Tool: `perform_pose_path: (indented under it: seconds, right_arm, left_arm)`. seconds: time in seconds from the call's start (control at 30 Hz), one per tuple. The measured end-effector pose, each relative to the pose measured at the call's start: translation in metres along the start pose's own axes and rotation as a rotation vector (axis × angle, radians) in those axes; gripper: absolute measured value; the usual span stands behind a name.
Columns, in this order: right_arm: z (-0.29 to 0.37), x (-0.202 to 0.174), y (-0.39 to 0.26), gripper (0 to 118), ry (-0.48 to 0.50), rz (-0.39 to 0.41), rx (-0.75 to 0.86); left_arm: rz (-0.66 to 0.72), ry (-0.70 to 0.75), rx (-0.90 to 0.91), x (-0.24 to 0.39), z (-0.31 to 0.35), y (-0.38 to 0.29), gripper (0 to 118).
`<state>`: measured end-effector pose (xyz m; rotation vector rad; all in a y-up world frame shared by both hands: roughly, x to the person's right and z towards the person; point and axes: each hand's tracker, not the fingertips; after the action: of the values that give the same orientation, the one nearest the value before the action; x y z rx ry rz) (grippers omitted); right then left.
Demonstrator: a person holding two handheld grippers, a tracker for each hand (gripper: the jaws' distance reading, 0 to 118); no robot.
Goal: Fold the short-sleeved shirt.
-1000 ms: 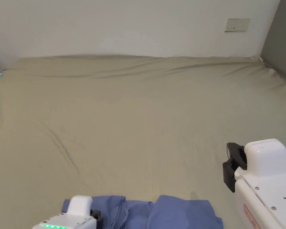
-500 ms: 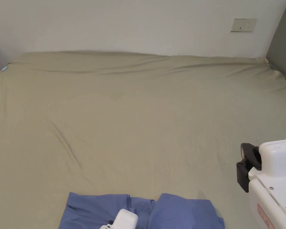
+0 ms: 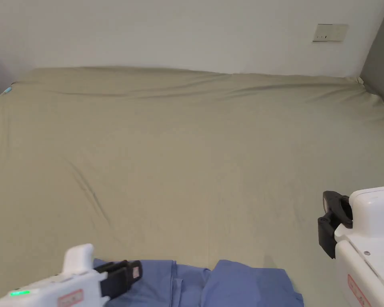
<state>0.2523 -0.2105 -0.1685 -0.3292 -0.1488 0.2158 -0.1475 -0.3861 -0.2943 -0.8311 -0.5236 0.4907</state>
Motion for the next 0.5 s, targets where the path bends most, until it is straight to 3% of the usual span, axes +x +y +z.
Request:
perform_pose_path:
  seconds: [0.03,0.07,0.23,0.33,0.4,0.5]
  right_arm:
    - [0.000,-0.002,0.000,0,0.001,0.001,0.002]
    - [0.000,-0.004,0.000,0,0.002,0.002,0.006]
    - [-0.003,-0.014,0.000,0,0.018,0.013,-0.002]
    - [-0.006,-0.019,0.000,0,0.029,0.035,-0.015]
    - [-0.004,-0.023,0.001,0,0.037,0.047,-0.008]
    - [-0.003,-0.028,0.003,0,0.048,0.059,-0.004]
  left_arm:
    - [0.058,0.026,-0.027,-0.018,0.004,0.006,107]
    - [0.105,0.070,-0.069,-0.037,0.007,0.010,118]
    - [0.277,0.008,-0.081,-0.110,0.019,0.008,118]
    - [0.465,-0.087,-0.150,-0.129,0.006,-0.004,118]
    - [0.517,-0.113,-0.158,-0.127,0.000,-0.008,118]
    - [0.567,-0.267,-0.177,-0.124,-0.018,-0.014,117]
